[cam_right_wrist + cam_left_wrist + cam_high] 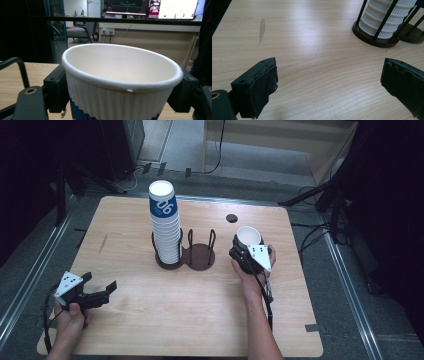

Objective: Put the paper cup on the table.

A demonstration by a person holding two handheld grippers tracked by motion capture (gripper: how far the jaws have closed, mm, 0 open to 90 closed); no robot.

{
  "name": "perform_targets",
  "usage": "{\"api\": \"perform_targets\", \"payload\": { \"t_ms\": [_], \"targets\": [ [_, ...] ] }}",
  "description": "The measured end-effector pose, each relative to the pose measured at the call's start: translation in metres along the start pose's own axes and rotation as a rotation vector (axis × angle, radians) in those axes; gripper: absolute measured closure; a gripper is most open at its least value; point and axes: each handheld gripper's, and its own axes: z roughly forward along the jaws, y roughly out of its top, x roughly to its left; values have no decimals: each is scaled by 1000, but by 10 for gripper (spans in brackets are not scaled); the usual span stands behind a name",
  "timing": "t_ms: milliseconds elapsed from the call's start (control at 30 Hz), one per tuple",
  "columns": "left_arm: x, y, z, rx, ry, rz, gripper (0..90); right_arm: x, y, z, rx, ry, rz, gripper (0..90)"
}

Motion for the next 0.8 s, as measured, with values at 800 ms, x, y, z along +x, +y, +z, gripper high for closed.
{"api": "perform_targets", "payload": {
  "t_ms": [800],
  "targets": [
    [0, -1, 0, -8, -21, -7, 19, -2, -12, 22, 80, -56, -18, 187]
  ]
}}
